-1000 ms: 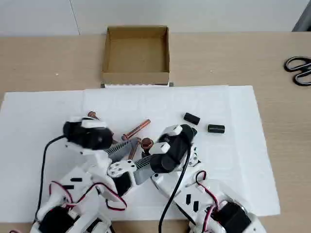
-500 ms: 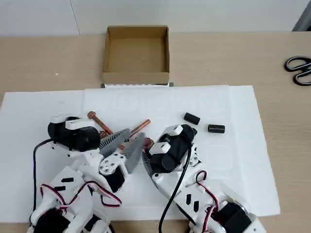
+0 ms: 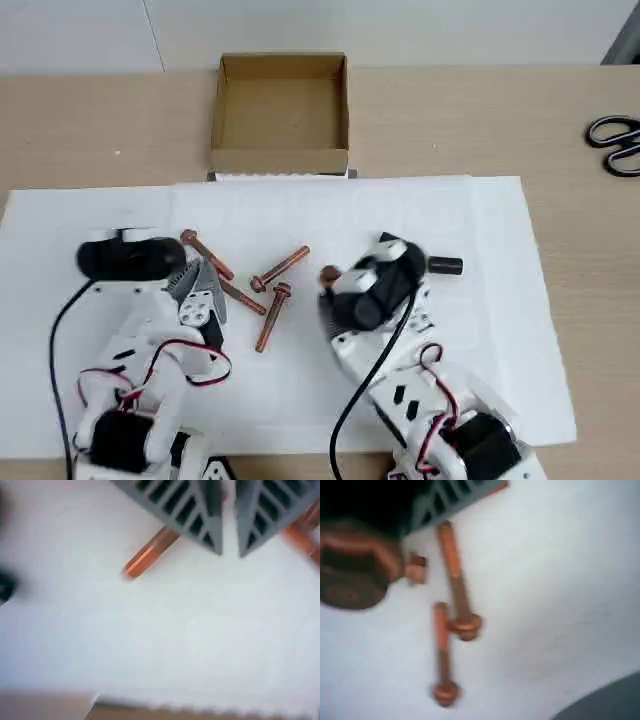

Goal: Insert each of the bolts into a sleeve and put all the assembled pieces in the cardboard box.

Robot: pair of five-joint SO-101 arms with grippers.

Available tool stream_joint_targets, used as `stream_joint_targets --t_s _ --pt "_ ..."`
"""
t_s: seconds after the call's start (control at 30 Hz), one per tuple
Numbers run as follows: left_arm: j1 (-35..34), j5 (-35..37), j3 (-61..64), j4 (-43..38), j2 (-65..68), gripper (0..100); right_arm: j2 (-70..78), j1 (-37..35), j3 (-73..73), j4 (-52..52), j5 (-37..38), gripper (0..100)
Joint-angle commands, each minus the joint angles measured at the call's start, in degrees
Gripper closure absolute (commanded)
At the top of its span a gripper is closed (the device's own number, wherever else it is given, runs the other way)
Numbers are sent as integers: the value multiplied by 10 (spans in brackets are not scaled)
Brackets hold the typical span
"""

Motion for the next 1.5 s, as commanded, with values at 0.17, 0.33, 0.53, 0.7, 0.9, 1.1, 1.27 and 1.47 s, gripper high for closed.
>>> stream_joint_targets --t_s 0.17,0.33,0.53,0.7,0.9,1.1,1.27,1.47 --pt "-11 -92 100 -17 -5 994 1 160 31 18 2 995" --pt "-11 -100 127 -17 -5 994 28 168 39 0 -10 995" --pt "-11 -99 161 -18 -5 994 207 175 -60 -85 -69 995" --pt "-11 -99 173 -30 -5 994 420 177 -186 -155 -69 995" --pt "-11 -99 173 -30 -5 994 639 192 -378 -217 -66 995" --pt "-11 -98 173 -30 -5 994 843 194 -589 -225 -66 995" --pt "-11 -97 173 -30 -5 994 992 194 -766 -226 -66 995" --pt "-11 -97 173 -30 -5 994 1171 193 -971 -226 -66 995"
